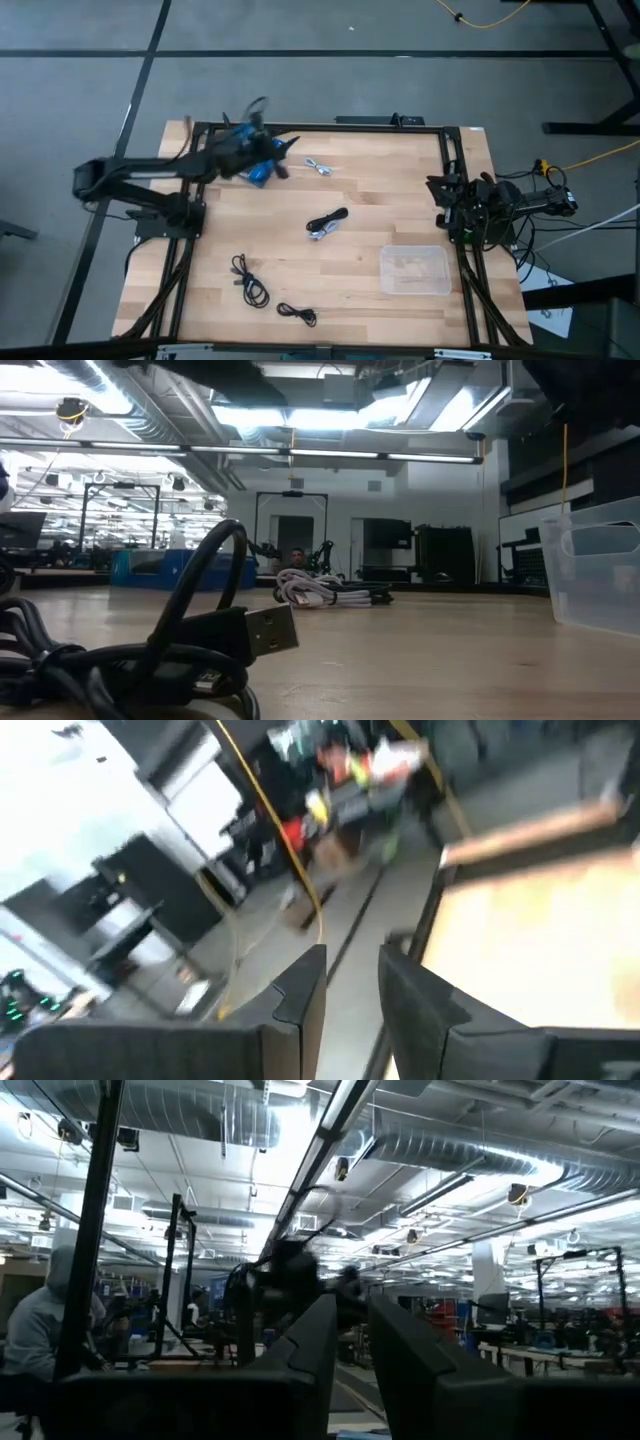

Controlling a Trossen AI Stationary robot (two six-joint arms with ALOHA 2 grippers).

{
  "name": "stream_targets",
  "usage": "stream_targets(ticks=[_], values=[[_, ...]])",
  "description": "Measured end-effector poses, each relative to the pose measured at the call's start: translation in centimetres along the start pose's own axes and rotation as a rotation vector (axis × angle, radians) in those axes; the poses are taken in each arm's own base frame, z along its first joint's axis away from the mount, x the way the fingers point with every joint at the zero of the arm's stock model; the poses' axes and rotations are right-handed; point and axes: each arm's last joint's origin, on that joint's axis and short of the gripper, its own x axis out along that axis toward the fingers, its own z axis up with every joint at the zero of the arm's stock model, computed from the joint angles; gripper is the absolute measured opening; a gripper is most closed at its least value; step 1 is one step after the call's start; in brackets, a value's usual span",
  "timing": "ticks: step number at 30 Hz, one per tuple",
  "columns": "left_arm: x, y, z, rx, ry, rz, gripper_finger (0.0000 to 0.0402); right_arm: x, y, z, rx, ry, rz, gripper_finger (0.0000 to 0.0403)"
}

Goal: Pick and place USB-C Cables
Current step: Put the top white charger cable into the transparent container

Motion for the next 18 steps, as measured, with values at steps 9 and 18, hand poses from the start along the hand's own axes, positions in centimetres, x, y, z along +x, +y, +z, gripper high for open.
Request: stream_targets(ticks=[9, 18], values=[[9.6, -1.6, -4.4, 0.132, 0.440, -0.259, 0.0087, 0.0, 0.1, -0.5, -0.010, 0.053, 0.013, 0.0068], [14.2, -4.3, -9.9, 0.126, 0.658, -0.523, 0.0087, -0.1, 0.2, -1.1, -0.026, 0.112, 0.026, 0.0068]])
